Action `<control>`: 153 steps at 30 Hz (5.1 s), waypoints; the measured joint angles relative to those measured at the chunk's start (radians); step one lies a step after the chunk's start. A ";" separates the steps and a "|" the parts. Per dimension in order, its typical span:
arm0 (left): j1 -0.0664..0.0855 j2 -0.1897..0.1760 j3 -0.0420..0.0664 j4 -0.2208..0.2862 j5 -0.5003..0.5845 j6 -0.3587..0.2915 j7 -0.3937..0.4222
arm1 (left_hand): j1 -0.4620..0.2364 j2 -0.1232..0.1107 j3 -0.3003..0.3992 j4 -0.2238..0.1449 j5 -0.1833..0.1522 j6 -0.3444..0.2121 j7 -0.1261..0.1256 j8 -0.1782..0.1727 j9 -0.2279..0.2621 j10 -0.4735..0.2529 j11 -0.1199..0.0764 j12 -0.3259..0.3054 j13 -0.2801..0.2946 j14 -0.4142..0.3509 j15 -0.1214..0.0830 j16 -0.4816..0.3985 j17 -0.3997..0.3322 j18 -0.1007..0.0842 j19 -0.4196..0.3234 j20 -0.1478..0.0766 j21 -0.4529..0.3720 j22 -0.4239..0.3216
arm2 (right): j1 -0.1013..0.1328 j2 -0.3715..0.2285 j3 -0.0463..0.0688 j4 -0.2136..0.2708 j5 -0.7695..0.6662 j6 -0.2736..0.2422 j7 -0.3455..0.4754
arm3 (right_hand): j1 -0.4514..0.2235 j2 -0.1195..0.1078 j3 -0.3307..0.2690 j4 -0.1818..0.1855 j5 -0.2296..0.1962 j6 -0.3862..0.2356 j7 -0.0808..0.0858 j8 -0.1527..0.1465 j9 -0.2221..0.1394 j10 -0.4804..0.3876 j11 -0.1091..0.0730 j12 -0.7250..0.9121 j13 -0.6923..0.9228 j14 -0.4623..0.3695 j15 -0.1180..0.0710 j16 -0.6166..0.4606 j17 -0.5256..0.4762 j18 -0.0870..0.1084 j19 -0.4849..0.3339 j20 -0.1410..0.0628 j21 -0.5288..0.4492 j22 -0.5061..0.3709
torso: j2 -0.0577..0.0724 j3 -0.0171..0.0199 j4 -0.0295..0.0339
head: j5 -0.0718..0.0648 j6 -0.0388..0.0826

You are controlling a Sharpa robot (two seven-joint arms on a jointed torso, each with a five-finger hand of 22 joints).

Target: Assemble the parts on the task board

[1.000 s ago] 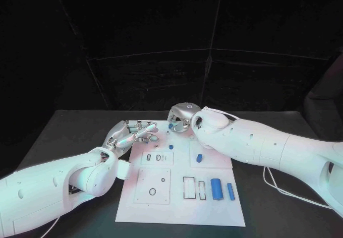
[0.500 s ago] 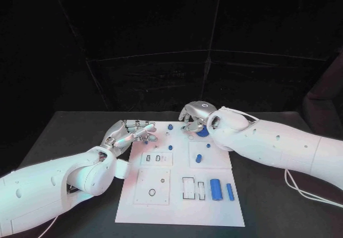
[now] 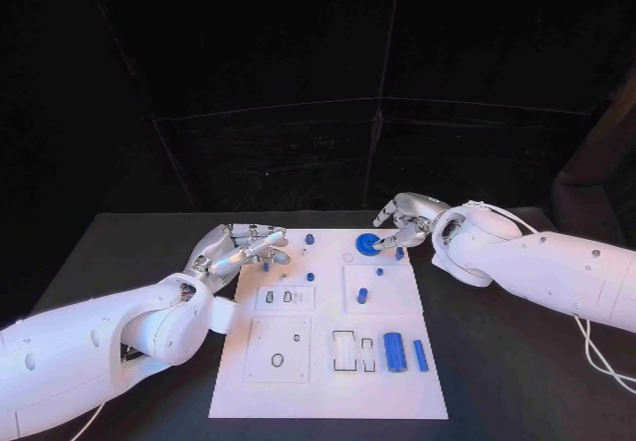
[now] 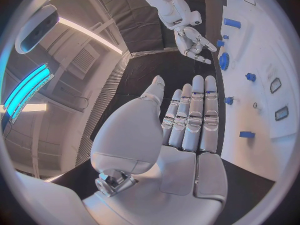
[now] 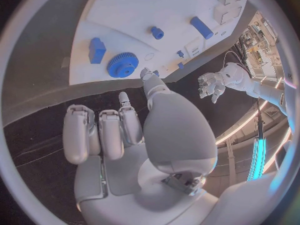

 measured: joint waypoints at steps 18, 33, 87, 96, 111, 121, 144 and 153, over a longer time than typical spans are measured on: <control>0.000 0.006 0.000 -0.007 0.000 0.007 -0.002 | 0.000 0.000 0.000 0.000 0.000 0.000 0.000 0.000 0.000 0.000 0.000 0.000 0.000 0.000 0.000 0.000 0.000 0.000 0.000 0.000 0.000 0.000 | 0.000 0.049 -0.001 -0.048 0.020 0.079 -0.049 | 0.034 0.016 -0.005 0.038 0.004 -0.005 0.005 0.012 0.000 0.003 0.003 0.086 0.017 0.002 0.005 0.022 0.003 -0.016 0.020 0.009 0.014 0.000 | 0.001 -0.0007 0.0017 | -0.004 -0.005; 0.000 0.009 -0.001 -0.011 0.000 0.009 -0.004 | 0.000 0.000 0.000 -0.006 0.000 0.000 0.000 0.000 0.000 0.000 0.000 -0.005 0.000 0.000 0.000 0.000 0.001 0.000 0.000 0.000 0.000 -0.001 | 0.000 0.076 -0.001 -0.079 0.005 0.080 -0.064 | 0.053 0.035 0.007 0.036 0.009 -0.005 0.005 0.019 0.000 0.003 0.003 0.101 0.017 0.002 0.005 0.028 0.002 -0.015 0.021 0.007 0.023 0.000 | 0.001 -0.0012 0.0017 | -0.001 -0.011; 0.000 0.000 -0.001 -0.025 0.014 0.019 -0.014 | 0.020 0.020 0.019 -0.036 0.000 0.000 0.000 -0.015 0.000 0.000 0.000 -0.020 -0.001 0.000 0.000 -0.019 0.011 0.000 0.003 -0.003 -0.008 -0.007 | -0.009 0.166 -0.001 0.024 -0.192 -0.084 -0.102 | -0.027 0.119 0.275 -0.072 -0.142 0.064 -0.002 0.054 -0.042 0.012 -0.027 0.093 0.017 0.001 -0.012 0.033 0.002 -0.031 0.027 -0.016 0.035 -0.001 | 0.000 -0.0017 0.0037 | 0.009 -0.015; 0.003 -0.001 -0.001 -0.037 0.018 0.019 -0.014 | 0.022 0.021 0.020 -0.036 0.000 0.000 0.000 -0.015 0.000 0.006 0.001 -0.020 -0.001 0.000 0.000 -0.019 0.012 0.000 0.003 -0.003 -0.008 -0.008 | -0.030 0.260 -0.002 -0.025 -0.235 -0.094 -0.117 | -0.042 0.107 0.275 -0.072 -0.143 0.075 -0.001 0.060 -0.042 0.012 -0.027 0.093 0.017 0.001 -0.012 0.033 0.002 -0.031 0.027 -0.016 0.034 -0.001 | 0.002 -0.0019 0.0044 | 0.020 -0.020; 0.006 0.006 0.000 -0.043 0.021 0.019 -0.014 | 0.024 0.024 0.022 -0.039 0.000 0.000 0.000 -0.015 0.000 0.007 0.000 -0.020 -0.001 0.000 0.000 -0.019 0.012 0.000 0.003 -0.003 -0.008 -0.008 | -0.062 0.337 -0.001 -0.092 -0.261 -0.062 -0.121 | -0.052 0.096 0.278 -0.074 -0.136 0.092 -0.002 0.047 -0.042 0.012 -0.027 0.088 0.017 0.001 -0.012 0.033 0.003 -0.031 0.026 -0.016 0.034 -0.001 | 0.002 0.0005 0.0010 | 0.025 -0.025; 0.006 0.010 0.000 -0.043 0.022 0.022 -0.014 | 0.024 0.024 0.025 -0.041 0.000 0.000 0.000 -0.015 0.000 0.007 0.000 -0.026 -0.001 0.000 0.000 -0.023 0.013 0.000 0.003 -0.003 -0.008 -0.009 | -0.064 0.353 0.000 -0.120 -0.273 -0.068 -0.121 | -0.069 0.079 0.276 -0.083 -0.125 0.080 -0.015 0.015 -0.005 0.008 -0.016 0.074 0.017 0.004 -0.007 0.033 0.002 -0.031 0.026 -0.016 0.034 -0.001 | 0.001 0.0008 0.0005 | 0.025 -0.027; 0.006 0.010 0.000 -0.043 0.023 0.028 -0.019 | 0.024 0.024 0.025 -0.041 0.000 0.000 0.000 -0.015 0.000 0.007 0.000 -0.026 -0.002 0.000 0.000 -0.023 0.014 0.000 0.003 -0.003 -0.008 -0.010 | -0.064 0.354 0.000 -0.132 -0.251 -0.005 -0.121 | -0.197 0.084 0.003 0.095 -0.159 -0.005 0.010 -0.023 -0.006 0.008 0.005 0.053 0.017 0.004 0.014 0.034 0.002 -0.031 0.028 0.007 0.034 -0.001 | 0.001 0.0006 -0.0004 | 0.025 -0.033; 0.007 0.010 0.000 -0.043 0.023 0.028 -0.021 | 0.024 0.024 0.025 -0.041 0.000 0.000 0.000 -0.019 0.000 0.007 0.000 -0.026 -0.002 0.000 0.000 -0.023 0.014 0.000 0.003 -0.003 -0.008 -0.010 | -0.065 0.351 -0.001 -0.141 -0.205 0.021 -0.128 | -0.258 0.132 -0.077 0.198 -0.133 -0.057 0.018 -0.022 -0.008 0.008 0.013 0.062 0.017 0.003 0.019 0.042 0.002 -0.031 0.028 0.015 0.039 -0.001 | 0.001 0.0008 -0.0004 | 0.023 -0.032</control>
